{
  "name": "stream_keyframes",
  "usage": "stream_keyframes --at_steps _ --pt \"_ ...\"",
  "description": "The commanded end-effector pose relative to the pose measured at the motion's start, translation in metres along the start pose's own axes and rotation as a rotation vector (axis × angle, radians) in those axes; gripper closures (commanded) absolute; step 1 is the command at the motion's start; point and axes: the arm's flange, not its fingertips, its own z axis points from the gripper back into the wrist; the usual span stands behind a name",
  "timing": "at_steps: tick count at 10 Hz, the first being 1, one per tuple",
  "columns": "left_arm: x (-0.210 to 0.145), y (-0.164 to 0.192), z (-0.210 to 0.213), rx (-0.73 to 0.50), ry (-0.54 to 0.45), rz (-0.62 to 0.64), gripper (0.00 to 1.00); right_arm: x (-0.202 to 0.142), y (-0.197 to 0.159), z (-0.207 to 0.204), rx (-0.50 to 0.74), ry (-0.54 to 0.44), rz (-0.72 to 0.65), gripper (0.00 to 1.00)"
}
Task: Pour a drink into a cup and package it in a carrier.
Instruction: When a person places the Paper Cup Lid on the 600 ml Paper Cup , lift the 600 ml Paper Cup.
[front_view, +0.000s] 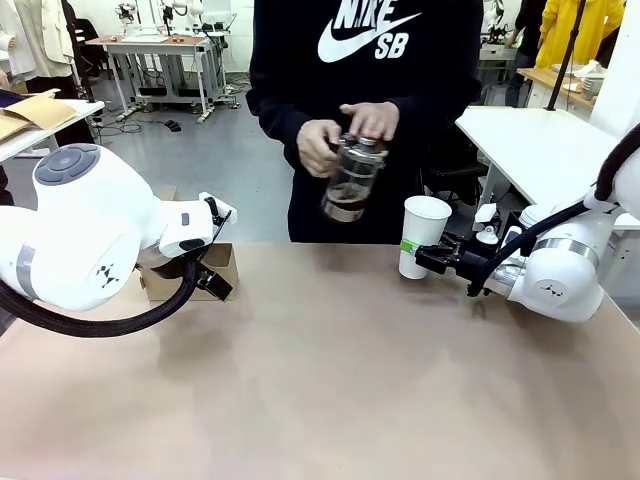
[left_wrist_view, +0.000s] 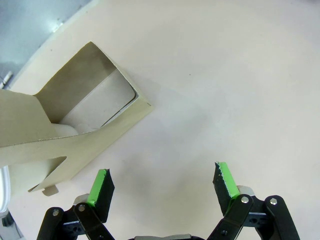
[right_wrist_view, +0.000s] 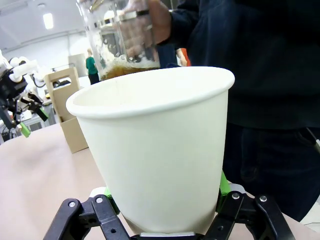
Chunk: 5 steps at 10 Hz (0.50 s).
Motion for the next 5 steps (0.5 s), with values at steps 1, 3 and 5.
stream_keyframes --at_steps 1,3,5 --pt "-0.0004 0.001 0.0003 -0.001 -0.001 0.003 0.0 0.0021 -0.002 -0.0042 -0.004 -0.013 0.019 0.2" --pt "-0.0004 0.001 0.0003 -0.001 -0.001 0.003 0.0 0.0021 -0.002 -0.0042 -0.004 -0.013 0.019 0.2" --pt "-0.0004 0.001 0.0003 -0.001 -0.001 0.003 0.0 0.0021 -0.002 -0.0042 -0.004 -0.013 0.019 0.2"
